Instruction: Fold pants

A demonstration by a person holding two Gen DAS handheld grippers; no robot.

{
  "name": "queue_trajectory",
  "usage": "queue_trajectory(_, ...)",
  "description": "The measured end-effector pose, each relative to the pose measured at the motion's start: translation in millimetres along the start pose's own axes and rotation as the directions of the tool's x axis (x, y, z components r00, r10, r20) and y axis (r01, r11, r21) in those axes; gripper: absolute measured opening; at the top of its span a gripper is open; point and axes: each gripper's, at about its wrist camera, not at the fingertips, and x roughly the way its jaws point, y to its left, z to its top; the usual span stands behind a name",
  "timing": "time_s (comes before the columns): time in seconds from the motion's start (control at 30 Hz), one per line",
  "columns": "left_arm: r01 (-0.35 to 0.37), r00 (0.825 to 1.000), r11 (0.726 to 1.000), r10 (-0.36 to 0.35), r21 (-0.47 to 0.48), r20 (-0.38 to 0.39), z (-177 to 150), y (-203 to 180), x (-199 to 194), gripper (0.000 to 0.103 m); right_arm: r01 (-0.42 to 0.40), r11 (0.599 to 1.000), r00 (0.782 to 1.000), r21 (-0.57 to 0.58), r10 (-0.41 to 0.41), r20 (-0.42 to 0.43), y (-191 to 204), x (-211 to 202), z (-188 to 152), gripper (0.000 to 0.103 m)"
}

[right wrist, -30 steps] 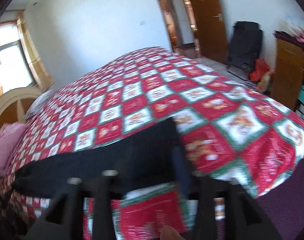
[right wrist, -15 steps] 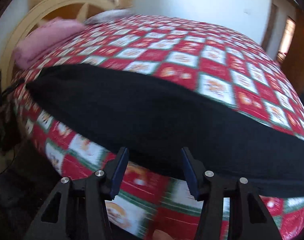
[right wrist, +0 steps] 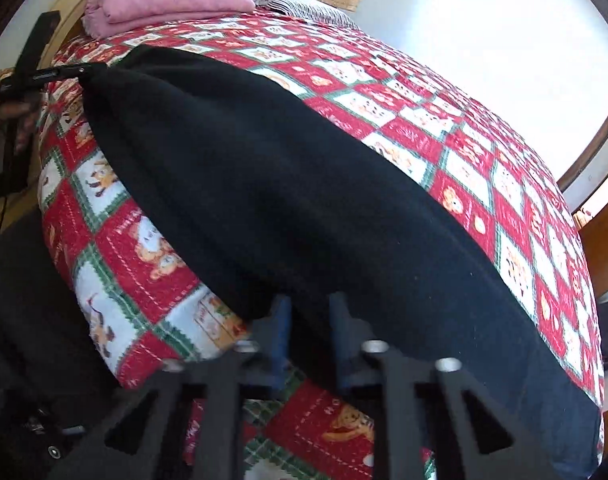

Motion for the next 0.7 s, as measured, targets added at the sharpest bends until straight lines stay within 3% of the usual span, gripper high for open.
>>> queue_trajectory(0.2,0.012,1.000,1.000,-0.012,-0.010,0.000,-1.5,3.3,-0.7,0.082,-0.014,0.999,1.000,-0.037,0.014,0.007,9.7,-22.1,-9.0,0.002)
queue_trajectory(0.33,0.013,1.000,1.000,-0.013,-0.009,-0.002,-2.8,3.4,-1.7,0.083,-0.009,0.999,1.000,-0.037,0.008,-0.030,12.1,-9.4,-19.2,0.001)
queue_trajectory(0.53,-0.048,0.998,0.998,0.046,0.047,0.039,3.3,-1.6,-13.6,0.083,-0.017,0.999,0.999,-0.046,0.015,-0.036,13.5,-5.9,-21.8,0.001)
queue_trajectory(0.7,-0.086,0.994,0.996,0.084,0.032,0.062,8.9,5.0,-18.7,0.083,-0.058,0.995,0.996,-0.080,0.053,-0.071,18.9,-13.2,-22.0,0.002)
